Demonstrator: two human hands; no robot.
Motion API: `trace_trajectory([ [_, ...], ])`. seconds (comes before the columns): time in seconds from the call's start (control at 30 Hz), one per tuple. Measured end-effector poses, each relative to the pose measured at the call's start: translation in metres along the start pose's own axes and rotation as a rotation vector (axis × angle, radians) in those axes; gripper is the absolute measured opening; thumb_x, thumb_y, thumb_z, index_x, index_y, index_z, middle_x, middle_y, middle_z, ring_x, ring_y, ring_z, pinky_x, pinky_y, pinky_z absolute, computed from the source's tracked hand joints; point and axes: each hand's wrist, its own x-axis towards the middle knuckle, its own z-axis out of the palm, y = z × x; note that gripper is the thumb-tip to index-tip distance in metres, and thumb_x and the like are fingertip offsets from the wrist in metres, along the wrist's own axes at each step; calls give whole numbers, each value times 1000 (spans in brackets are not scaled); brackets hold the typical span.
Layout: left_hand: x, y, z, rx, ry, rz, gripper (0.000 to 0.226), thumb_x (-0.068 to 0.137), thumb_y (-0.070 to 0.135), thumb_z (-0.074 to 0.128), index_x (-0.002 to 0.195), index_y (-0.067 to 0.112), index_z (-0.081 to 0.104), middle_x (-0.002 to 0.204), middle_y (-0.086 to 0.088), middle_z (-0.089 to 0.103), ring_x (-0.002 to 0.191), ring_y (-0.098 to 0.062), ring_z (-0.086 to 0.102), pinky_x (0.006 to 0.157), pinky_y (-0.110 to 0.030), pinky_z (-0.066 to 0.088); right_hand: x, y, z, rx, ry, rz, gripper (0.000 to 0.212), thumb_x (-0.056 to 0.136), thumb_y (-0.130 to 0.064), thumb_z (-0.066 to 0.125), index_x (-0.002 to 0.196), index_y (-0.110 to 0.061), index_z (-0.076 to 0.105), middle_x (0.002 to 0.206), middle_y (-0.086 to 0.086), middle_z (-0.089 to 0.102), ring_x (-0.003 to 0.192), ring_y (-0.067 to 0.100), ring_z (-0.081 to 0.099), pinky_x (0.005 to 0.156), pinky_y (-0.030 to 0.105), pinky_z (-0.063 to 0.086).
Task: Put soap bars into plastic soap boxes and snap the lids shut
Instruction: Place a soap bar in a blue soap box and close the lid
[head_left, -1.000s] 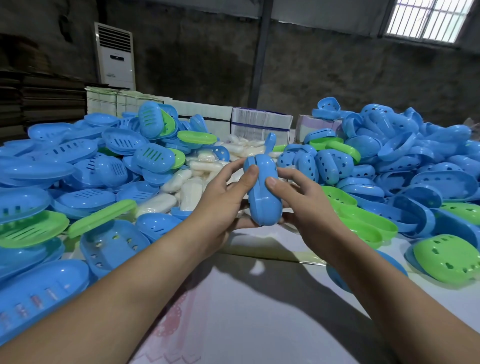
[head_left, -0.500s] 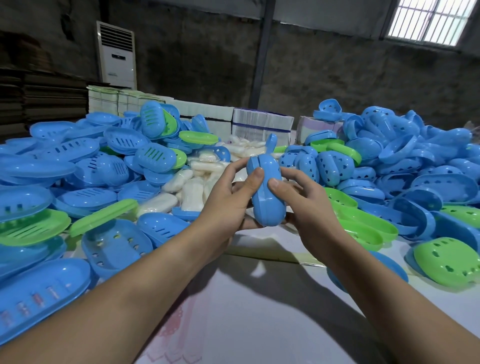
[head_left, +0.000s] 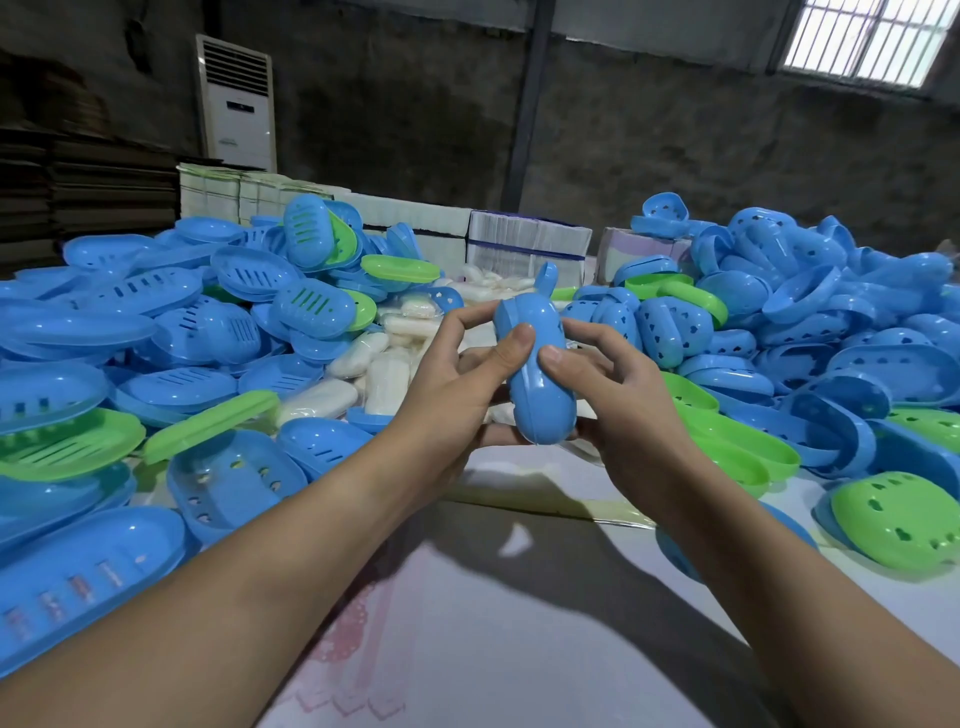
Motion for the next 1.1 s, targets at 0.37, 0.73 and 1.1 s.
trace_trajectory([
  [0.37, -4, 0, 4, 35, -22, 4, 57, 75, 43, 71, 128, 27, 57, 109, -7, 77, 91, -22, 77, 60, -37, 61, -2, -2, -2, -55, 9, -33, 36, 72, -39, 74, 108, -35, 68, 101, 0, 73, 89, 22, 71, 64, 34, 55],
  [0.73, -3, 2, 3, 47, -53, -37, 46, 85, 39, 68, 129, 31, 57, 109, -5, 78, 92, -22, 77, 66, -37, 62, -1, 0, -6, -94, -14, -114, 44, 72, -32, 76, 114, -26, 64, 104, 1, 67, 78, 1, 65, 60, 15, 50],
  [1.1, -5, -3, 10, 23, -165, -14, 56, 95, 40, 53, 148, 37, 37, 128, 1, 67, 108, -14, 72, 84, -28, 61, -1, 20, 8, -338, 82, -280, 49, 68, -52, 73, 111, -41, 53, 109, -26, 63, 95, -2, 63, 69, 10, 48],
])
